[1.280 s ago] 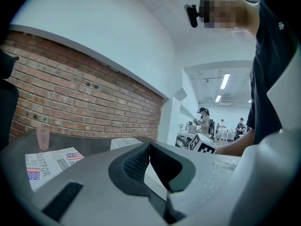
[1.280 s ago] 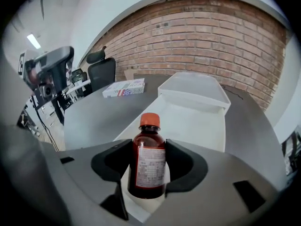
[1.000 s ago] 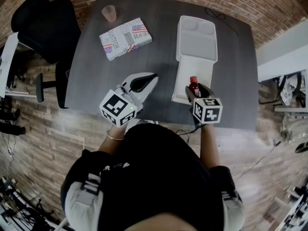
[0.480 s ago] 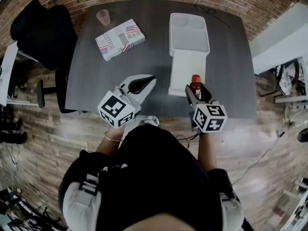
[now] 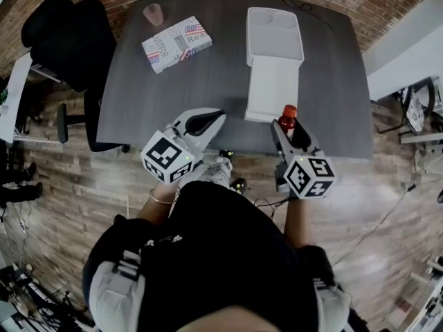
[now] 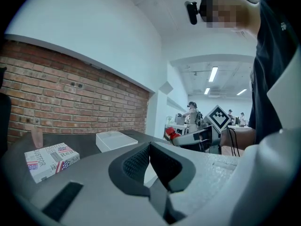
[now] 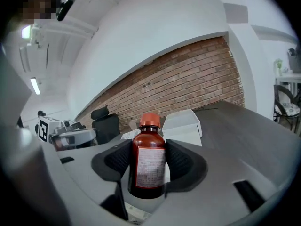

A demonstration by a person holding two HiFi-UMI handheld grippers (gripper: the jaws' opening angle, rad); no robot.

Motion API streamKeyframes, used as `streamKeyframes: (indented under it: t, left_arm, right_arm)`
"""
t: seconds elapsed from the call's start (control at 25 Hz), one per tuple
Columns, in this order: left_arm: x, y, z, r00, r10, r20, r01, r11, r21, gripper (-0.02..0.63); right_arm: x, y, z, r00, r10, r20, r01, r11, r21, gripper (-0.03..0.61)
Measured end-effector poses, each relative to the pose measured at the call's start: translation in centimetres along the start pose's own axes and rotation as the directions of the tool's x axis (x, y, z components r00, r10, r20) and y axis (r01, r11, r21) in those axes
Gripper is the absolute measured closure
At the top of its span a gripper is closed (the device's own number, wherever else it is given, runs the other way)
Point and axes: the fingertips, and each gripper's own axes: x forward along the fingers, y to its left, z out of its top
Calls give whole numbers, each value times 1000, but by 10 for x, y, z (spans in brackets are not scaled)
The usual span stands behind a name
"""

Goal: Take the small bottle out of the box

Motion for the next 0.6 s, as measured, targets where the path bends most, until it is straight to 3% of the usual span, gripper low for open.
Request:
streamKeyframes:
  t: [0.6]
  left_arm:
    - [1,-30,6,1000,-27,12,27,999,23,612]
  right_arm:
    - [-44,22,30,991,54,124,-48,998,-49,357]
